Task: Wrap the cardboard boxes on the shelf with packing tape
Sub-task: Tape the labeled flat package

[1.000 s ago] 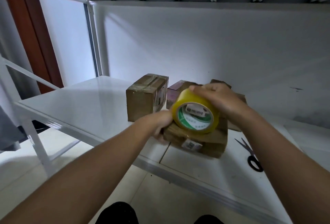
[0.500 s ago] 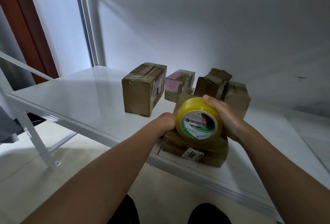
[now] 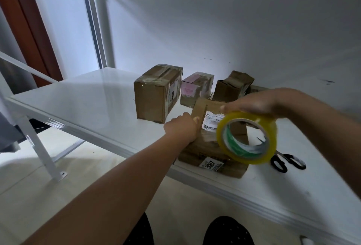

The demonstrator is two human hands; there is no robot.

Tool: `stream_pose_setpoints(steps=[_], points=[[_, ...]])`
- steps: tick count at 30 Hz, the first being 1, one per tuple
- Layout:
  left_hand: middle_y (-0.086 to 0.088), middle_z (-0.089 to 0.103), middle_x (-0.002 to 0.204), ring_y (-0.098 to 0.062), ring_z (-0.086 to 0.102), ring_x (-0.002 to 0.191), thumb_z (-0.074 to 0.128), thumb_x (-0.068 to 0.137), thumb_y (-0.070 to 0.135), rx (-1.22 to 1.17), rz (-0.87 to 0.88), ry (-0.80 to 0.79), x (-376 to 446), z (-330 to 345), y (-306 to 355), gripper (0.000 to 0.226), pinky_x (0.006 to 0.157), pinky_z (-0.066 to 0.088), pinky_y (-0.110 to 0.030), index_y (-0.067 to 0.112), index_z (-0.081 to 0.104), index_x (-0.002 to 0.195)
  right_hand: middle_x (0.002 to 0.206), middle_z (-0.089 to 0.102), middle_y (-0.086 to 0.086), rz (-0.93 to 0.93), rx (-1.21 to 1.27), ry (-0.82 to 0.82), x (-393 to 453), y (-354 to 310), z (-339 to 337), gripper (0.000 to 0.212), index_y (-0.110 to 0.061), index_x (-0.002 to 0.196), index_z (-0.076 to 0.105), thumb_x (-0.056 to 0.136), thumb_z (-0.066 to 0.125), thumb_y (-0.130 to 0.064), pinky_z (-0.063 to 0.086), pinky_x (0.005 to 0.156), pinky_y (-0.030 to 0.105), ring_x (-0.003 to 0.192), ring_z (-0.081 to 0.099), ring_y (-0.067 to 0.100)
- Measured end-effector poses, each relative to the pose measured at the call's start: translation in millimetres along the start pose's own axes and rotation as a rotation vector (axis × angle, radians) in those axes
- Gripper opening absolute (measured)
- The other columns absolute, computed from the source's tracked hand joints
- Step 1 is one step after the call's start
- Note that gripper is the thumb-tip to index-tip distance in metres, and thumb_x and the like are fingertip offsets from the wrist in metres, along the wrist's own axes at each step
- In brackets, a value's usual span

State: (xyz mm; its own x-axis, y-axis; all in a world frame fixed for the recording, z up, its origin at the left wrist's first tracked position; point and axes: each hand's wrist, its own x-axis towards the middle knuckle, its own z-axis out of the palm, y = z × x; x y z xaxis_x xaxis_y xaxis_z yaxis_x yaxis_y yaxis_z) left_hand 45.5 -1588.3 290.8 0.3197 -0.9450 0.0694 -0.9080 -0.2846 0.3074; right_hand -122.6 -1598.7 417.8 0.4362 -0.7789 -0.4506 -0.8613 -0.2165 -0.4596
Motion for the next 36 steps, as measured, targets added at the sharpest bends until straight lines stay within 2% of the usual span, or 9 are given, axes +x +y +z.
stream_pose_setpoints(steps=[2, 6, 9, 12, 14, 19, 23, 31, 36], points=[[-0.011, 0.059, 0.118, -0.028, 0.056, 0.106, 0.021, 0.103, 0.042, 0.079, 0.044, 0.051, -1.5, -0.3, 1.8, 0.044, 0.074, 0.032, -0.033, 0.01, 0.046, 0.123, 0.085, 0.066, 0.001, 0.045, -0.025, -0.026, -5.8, 6.9, -3.4, 0.039, -0.024, 0.082, 0.062, 0.093, 0.043, -0.055, 0.049, 0.085, 0.04, 0.085, 0.062, 0.022], [-0.01, 0.059, 0.118, -0.029, 0.058, 0.104, 0.025, 0.103, 0.034, 0.278, 0.115, 0.133, -5.0, 1.8, 6.1, 0.037, 0.079, 0.036, -0.038, 0.009, 0.045, 0.122, 0.093, 0.063, -0.001, 0.064, -0.109, -0.019, -5.7, -0.3, 1.0, 0.034, -0.029, 0.083, 0.056, 0.093, 0.04, -0.057, 0.046, 0.085, 0.036, 0.09, 0.061, 0.02], [-0.012, 0.055, 0.123, -0.031, 0.054, 0.111, 0.032, 0.102, 0.029, 0.433, 0.131, 0.158, -7.3, 7.1, 12.2, 0.035, 0.09, 0.039, -0.041, 0.007, 0.043, 0.126, 0.094, 0.067, 0.002, -0.018, -0.091, 0.062, -9.8, 7.6, 0.5, 0.056, -0.025, 0.086, 0.065, 0.067, 0.051, -0.075, 0.052, 0.087, 0.04, 0.092, 0.065, 0.023], [-0.015, 0.048, 0.128, -0.032, 0.046, 0.118, 0.038, 0.099, 0.026, 0.594, 0.177, 0.197, -8.2, 9.4, 24.7, 0.037, 0.097, 0.036, -0.045, 0.007, 0.038, 0.131, 0.096, 0.073, 0.0, -0.065, 0.183, 0.016, -17.1, 36.1, 3.7, 0.077, -0.03, 0.109, 0.062, 0.048, 0.058, -0.078, 0.059, 0.067, 0.033, 0.084, 0.072, 0.02], [-0.016, 0.042, 0.132, -0.033, 0.04, 0.123, 0.045, 0.097, 0.03, 0.725, 0.269, 0.238, -9.9, 11.9, 33.9, 0.046, 0.1, 0.034, -0.046, 0.007, 0.034, 0.135, 0.087, 0.075, -0.004, -0.101, 0.38, 0.003, -14.7, 49.8, 10.3, 0.072, -0.03, 0.107, 0.061, 0.05, 0.061, -0.074, 0.058, 0.061, 0.028, 0.079, 0.073, 0.017], [-0.018, 0.039, 0.137, -0.035, 0.034, 0.129, 0.04, 0.099, 0.036, 0.906, 0.426, 0.262, -10.8, 16.8, 42.0, 0.053, 0.103, 0.033, -0.047, 0.005, 0.028, 0.14, 0.078, 0.071, 0.013, -0.189, 0.618, -0.179, -3.5, 54.6, 22.3, 0.056, -0.011, 0.084, 0.077, 0.069, 0.062, -0.063, 0.056, 0.06, 0.03, 0.067, 0.069, 0.023], [-0.018, 0.043, 0.131, -0.035, 0.039, 0.124, 0.044, 0.098, 0.032, 1.002, 0.455, 0.283, -12.0, 13.8, 43.9, 0.051, 0.101, 0.035, -0.044, 0.003, 0.031, 0.137, 0.082, 0.073, 0.01, -0.148, 0.488, -0.124, -9.0, 56.1, 2.3, 0.065, -0.013, 0.106, 0.065, 0.065, 0.064, -0.063, 0.056, 0.06, 0.03, 0.071, 0.071, 0.022], [-0.023, 0.044, 0.133, -0.04, 0.042, 0.124, 0.047, 0.097, 0.038, 1.238, 0.529, 0.309, -14.2, 23.5, 46.5, 0.065, 0.103, 0.035, -0.05, -0.003, 0.025, 0.141, 0.056, 0.064, 0.001, 0.099, 0.046, -0.053, -29.8, 61.0, -28.9, 0.048, -0.016, 0.057, 0.073, 0.06, 0.061, -0.062, 0.049, 0.047, 0.021, 0.046, 0.06, 0.01], [-0.025, 0.042, 0.136, -0.042, 0.04, 0.126, 0.054, 0.094, 0.039, 1.375, 0.648, 0.306, -10.7, 28.1, 52.5, 0.069, 0.104, 0.034, -0.055, -0.001, 0.028, 0.143, 0.083, 0.073, 0.005, 0.251, -0.074, -0.018, -22.0, 102.5, -2.7, 0.052, -0.014, 0.083, 0.071, 0.081, 0.052, -0.062, 0.055, 0.084, 0.038, 0.082, 0.07, 0.022]])
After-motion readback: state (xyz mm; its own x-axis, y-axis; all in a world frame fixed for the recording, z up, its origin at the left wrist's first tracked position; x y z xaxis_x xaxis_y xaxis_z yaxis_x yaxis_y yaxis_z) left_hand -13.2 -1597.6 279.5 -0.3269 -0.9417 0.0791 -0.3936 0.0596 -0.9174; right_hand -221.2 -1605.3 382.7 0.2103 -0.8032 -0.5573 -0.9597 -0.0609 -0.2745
